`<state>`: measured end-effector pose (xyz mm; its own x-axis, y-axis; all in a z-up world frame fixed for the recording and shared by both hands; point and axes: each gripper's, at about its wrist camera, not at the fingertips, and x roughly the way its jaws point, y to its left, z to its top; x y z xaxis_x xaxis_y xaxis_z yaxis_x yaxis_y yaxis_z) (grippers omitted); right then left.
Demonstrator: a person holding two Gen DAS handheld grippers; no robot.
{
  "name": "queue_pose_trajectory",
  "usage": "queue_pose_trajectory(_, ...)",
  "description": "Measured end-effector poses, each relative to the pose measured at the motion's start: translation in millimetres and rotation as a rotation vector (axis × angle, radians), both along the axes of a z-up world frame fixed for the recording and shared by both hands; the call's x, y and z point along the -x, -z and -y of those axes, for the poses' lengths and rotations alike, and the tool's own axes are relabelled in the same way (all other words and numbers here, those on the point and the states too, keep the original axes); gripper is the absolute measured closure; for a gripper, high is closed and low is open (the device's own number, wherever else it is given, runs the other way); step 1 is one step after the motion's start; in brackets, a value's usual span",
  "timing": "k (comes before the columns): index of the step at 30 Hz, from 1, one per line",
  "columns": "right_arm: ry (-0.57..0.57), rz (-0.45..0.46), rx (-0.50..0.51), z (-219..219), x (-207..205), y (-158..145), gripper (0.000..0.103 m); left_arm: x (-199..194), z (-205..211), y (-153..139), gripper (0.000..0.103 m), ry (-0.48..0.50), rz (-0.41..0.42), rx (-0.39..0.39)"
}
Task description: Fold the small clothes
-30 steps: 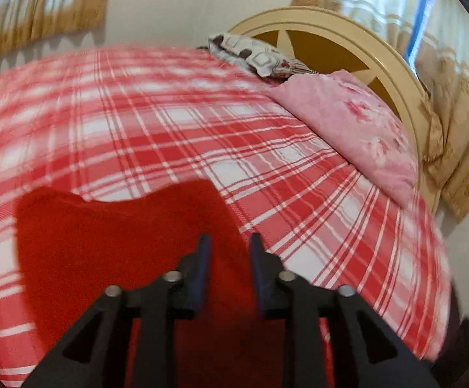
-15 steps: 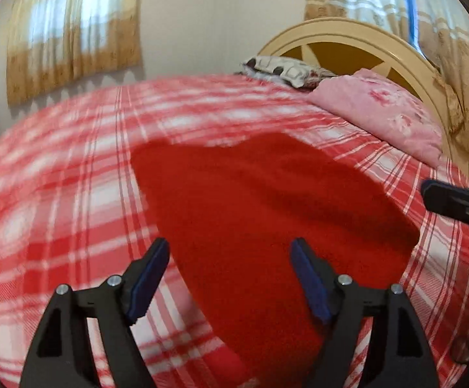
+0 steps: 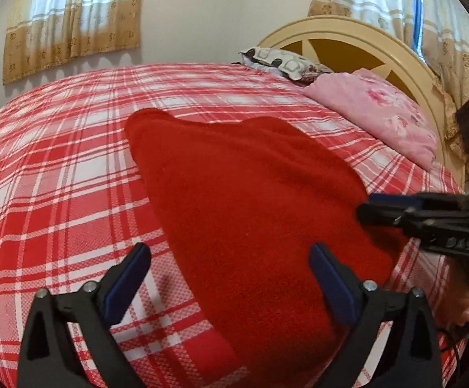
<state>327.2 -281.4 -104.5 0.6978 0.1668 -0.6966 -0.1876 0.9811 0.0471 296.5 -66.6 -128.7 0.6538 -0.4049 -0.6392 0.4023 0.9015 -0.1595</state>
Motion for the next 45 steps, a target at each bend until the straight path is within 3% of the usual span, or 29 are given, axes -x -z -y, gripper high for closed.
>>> queue_pose_trajectory(4,-0.095,0.005,-0.049,-22.5,-15.4,-14.8,0.066,-4.9,-3.4,6.0,0.0,-0.005,-0.043,0.021)
queue_pose_trajectory(11,-0.089,-0.112,0.025,-25.1,-49.5,29.0,0.067,-4.4,-3.3,8.4,0.0,-0.01,-0.061,0.028)
queue_pose_trajectory(19,-0.102,-0.099,-0.031,-1.6,-48.1,35.4,0.068,-8.2,-3.4,12.4,0.0,0.017,-0.103,0.047)
queue_pose_trajectory(27,-0.112,-0.075,-0.103,8.3,-52.4,42.1,0.067,-3.4,-11.6,7.9,0.0,0.011,-0.079,0.091)
queue_pose_trajectory(31,-0.117,-0.091,-0.109,9.1,-55.0,40.6,0.067,-4.8,-24.6,1.8,0.0,-0.042,-0.061,0.155)
queue_pose_trajectory(34,-0.136,-0.075,-0.094,8.9,-51.3,40.1,0.067,-18.6,-31.8,9.5,0.0,-0.091,-0.129,0.192)
queue_pose_trajectory(36,-0.163,-0.065,-0.087,9.3,-46.7,36.5,0.065,-23.0,-29.1,14.5,0.0,-0.082,-0.163,0.195)
queue_pose_trajectory(40,-0.162,-0.079,-0.244,33.2,-50.1,20.0,0.061,-18.7,-19.8,15.9,0.0,-0.049,-0.159,0.162)
queue_pose_trajectory(42,-0.112,-0.048,-0.308,49.2,-57.0,12.6,0.041,-18.4,-20.3,16.7,0.0,-0.049,-0.16,0.167)
queue_pose_trajectory(45,-0.054,-0.072,-0.367,66.9,-80.4,16.5,0.036,-17.5,-20.4,16.3,0.0,-0.035,-0.158,0.176)
